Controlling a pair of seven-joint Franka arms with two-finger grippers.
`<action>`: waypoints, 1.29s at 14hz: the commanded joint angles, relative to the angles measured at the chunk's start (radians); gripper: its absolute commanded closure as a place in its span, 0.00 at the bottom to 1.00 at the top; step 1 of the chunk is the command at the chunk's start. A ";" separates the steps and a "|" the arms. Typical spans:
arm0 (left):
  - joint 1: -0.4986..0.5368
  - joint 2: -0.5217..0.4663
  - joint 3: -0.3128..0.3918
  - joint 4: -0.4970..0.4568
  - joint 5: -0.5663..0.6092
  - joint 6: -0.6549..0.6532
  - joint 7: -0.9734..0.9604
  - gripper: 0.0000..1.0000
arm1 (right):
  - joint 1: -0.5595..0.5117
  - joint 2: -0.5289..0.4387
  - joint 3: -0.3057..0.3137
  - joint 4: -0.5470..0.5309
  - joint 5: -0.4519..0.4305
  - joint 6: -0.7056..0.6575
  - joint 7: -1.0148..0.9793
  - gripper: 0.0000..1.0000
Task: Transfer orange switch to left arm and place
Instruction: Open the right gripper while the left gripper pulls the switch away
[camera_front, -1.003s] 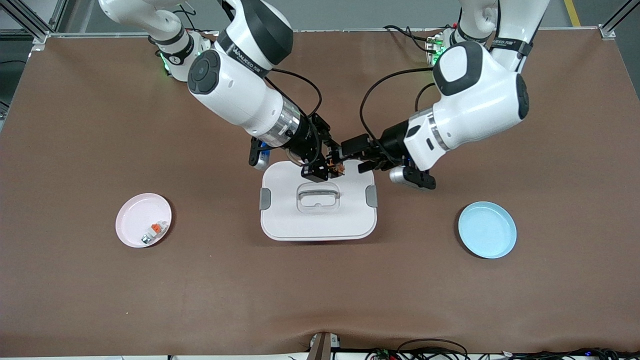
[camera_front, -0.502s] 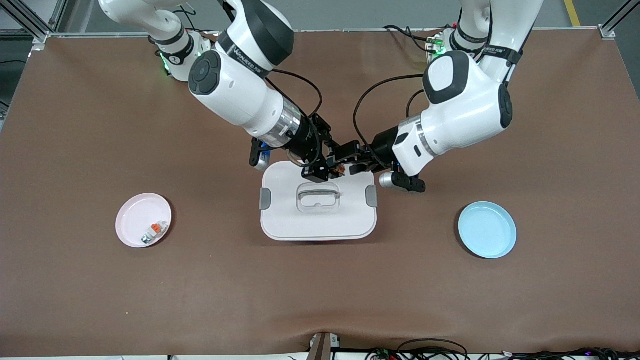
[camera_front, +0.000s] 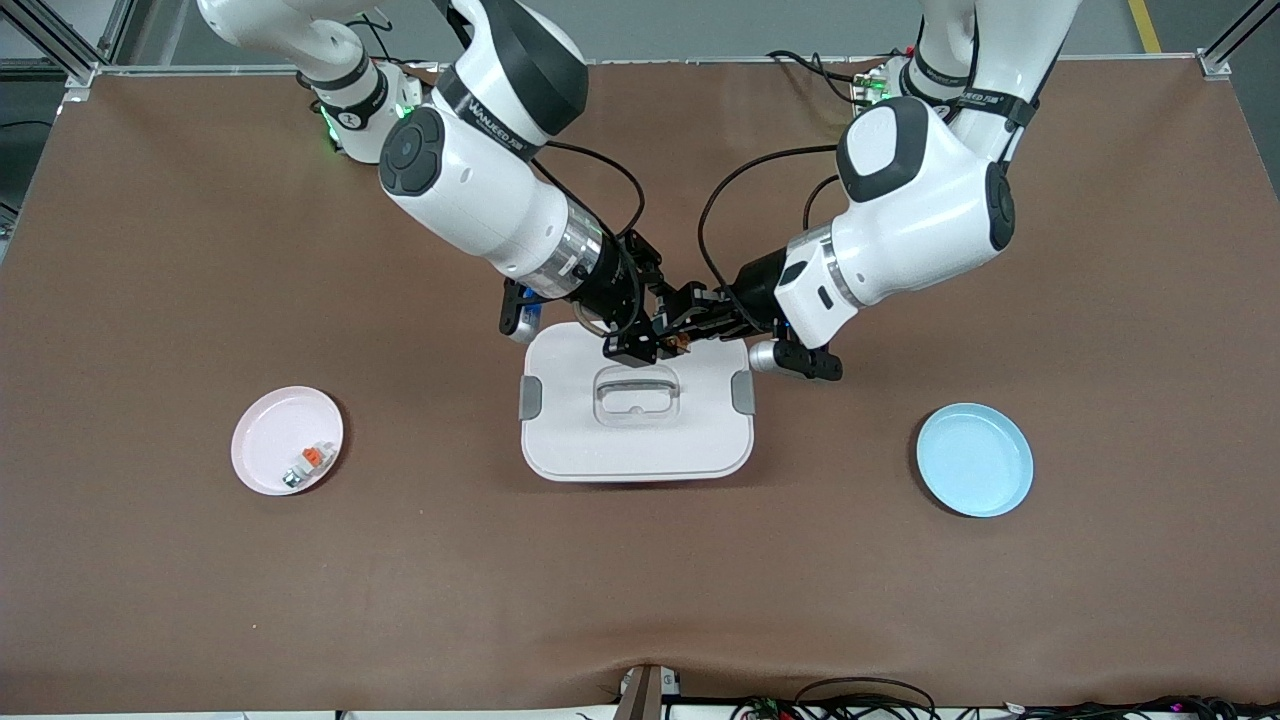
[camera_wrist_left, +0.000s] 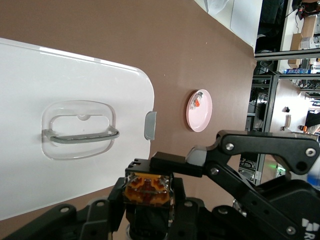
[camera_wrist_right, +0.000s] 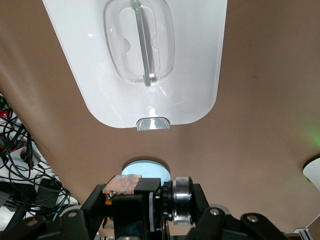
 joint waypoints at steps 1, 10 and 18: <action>-0.011 -0.009 0.000 -0.006 0.083 -0.049 -0.054 1.00 | 0.006 0.009 -0.003 0.038 0.018 0.006 0.013 1.00; 0.164 -0.094 0.008 -0.003 0.158 -0.371 -0.076 1.00 | 0.006 0.009 -0.004 0.038 0.017 0.005 0.002 0.00; 0.317 -0.103 0.015 0.014 0.407 -0.483 -0.392 1.00 | 0.001 0.009 -0.007 0.026 0.002 -0.006 -0.258 0.00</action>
